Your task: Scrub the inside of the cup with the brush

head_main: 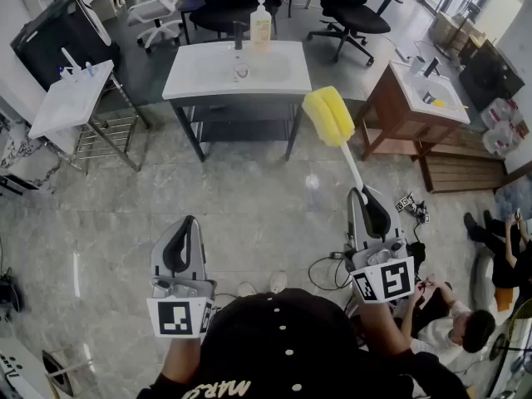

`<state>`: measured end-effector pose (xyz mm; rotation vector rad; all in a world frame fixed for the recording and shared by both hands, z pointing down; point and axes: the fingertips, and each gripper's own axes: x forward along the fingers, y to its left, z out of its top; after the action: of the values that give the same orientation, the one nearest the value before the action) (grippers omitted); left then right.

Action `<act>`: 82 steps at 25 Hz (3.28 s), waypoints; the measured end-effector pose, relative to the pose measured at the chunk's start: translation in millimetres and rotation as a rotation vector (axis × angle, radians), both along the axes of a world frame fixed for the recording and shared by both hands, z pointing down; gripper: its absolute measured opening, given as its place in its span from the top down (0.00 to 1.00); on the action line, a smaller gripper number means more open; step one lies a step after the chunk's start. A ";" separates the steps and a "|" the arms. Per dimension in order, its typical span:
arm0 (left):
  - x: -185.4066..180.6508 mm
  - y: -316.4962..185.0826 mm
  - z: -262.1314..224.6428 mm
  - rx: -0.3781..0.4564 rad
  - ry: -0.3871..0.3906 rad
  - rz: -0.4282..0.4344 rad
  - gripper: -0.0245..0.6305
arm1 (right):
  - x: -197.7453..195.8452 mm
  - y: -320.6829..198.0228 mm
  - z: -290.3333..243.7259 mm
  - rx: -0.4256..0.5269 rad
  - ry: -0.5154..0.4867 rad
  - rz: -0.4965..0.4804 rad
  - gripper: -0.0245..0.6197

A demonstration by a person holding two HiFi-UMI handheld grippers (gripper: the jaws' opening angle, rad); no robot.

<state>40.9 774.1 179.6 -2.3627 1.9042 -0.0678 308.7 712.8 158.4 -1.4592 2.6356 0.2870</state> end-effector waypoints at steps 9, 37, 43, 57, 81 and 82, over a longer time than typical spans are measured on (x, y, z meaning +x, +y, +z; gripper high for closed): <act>18.3 -14.2 5.1 -0.019 -0.007 -0.008 0.92 | 12.0 -15.5 3.3 -0.009 -0.007 -0.026 0.89; 20.9 -112.5 18.8 -0.007 -0.001 -0.075 0.92 | 19.0 -123.6 25.2 -0.048 -0.023 -0.076 0.89; 3.8 -170.2 15.5 -0.001 0.010 -0.060 0.92 | 3.3 -176.2 21.0 -0.046 -0.013 -0.057 0.89; -56.1 -277.7 8.5 0.003 0.013 -0.024 0.92 | -54.1 -279.5 12.2 -0.039 -0.011 -0.029 0.89; -115.1 -396.5 23.3 -0.016 0.002 -0.010 0.92 | -92.2 -396.4 30.7 -0.065 -0.044 0.057 0.89; -116.9 -403.6 23.9 -0.015 -0.001 -0.015 0.92 | -93.4 -404.4 30.9 -0.061 -0.044 0.057 0.89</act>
<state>-76.0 370.5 203.5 -2.3576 1.9276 -0.0839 215.2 308.4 189.4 -1.5423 2.5941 0.1789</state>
